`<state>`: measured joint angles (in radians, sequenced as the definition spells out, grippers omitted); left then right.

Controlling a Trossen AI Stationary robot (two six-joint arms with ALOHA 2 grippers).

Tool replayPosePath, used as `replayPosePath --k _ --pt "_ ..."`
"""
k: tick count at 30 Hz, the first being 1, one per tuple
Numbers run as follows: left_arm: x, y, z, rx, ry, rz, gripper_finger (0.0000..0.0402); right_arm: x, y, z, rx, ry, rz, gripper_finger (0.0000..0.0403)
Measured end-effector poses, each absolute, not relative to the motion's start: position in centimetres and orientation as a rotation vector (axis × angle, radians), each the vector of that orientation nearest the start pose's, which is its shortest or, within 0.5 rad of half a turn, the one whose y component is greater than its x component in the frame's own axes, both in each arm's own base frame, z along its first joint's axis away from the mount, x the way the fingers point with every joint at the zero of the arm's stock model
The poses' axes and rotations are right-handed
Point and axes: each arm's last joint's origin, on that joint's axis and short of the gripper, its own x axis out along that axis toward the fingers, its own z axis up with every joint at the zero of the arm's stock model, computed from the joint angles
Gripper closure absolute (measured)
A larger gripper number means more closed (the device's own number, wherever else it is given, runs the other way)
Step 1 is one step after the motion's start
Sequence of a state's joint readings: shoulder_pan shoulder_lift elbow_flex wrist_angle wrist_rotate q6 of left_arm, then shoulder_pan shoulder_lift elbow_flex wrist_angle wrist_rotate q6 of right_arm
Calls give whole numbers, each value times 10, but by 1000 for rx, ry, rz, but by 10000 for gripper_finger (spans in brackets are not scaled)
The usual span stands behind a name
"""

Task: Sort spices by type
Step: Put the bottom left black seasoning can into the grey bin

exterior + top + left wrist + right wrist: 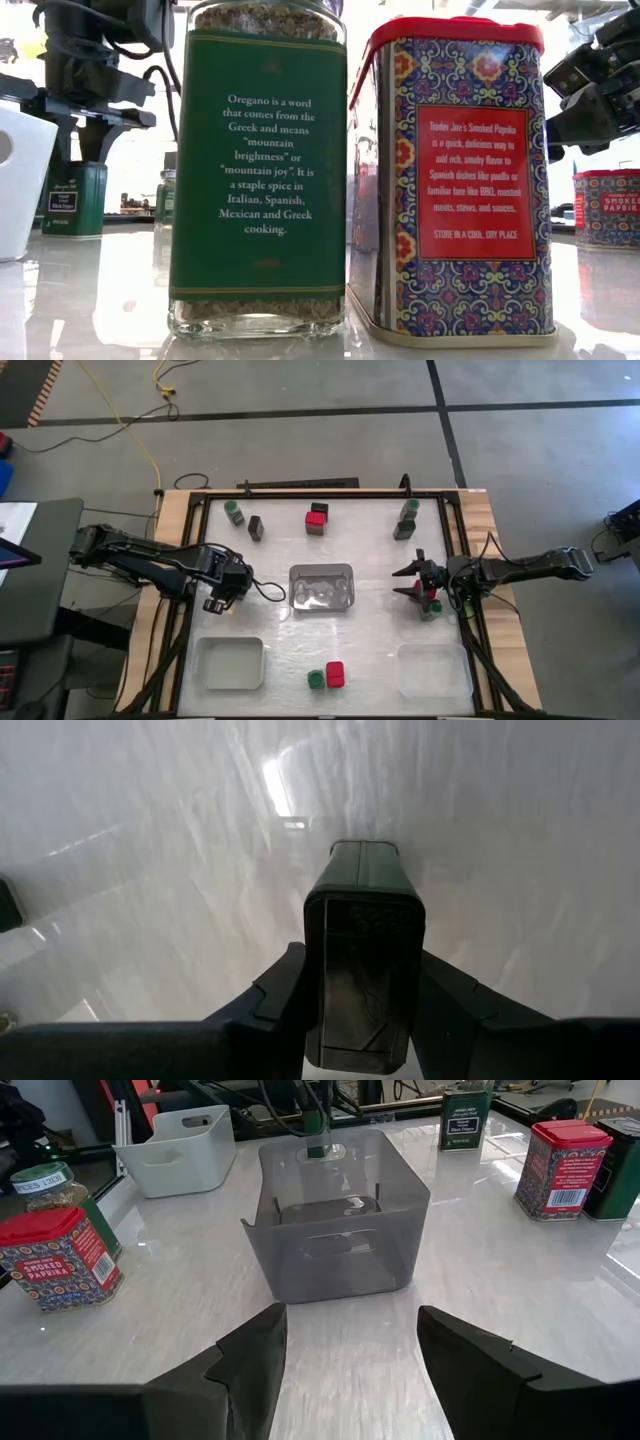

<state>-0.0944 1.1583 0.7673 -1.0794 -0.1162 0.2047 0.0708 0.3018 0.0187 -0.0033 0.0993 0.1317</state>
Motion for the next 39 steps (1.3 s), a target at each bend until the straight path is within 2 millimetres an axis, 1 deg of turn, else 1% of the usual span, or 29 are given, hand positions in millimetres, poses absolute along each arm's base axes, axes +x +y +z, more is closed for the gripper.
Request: replayPosePath --k 7,13,20,25,31,35,39 --pt "174 -13 215 306 1459 -122 276 112 5 144 107 283 -47 148" --pt "178 -14 225 263 1427 -82 276 112 5 144 107 283 -47 148" --pt "177 -13 243 167 1446 1 276 112 5 144 107 283 -47 148" --pt "178 -14 262 110 1436 51 276 112 5 144 107 283 -47 148" --pt "177 -15 293 18 1399 127 276 112 5 144 107 283 -47 148" --pt "174 -22 317 -47 1364 163 279 112 5 144 106 283 -47 148" --pt "171 -33 339 -106 1305 170 279 112 5 144 106 283 -47 148"
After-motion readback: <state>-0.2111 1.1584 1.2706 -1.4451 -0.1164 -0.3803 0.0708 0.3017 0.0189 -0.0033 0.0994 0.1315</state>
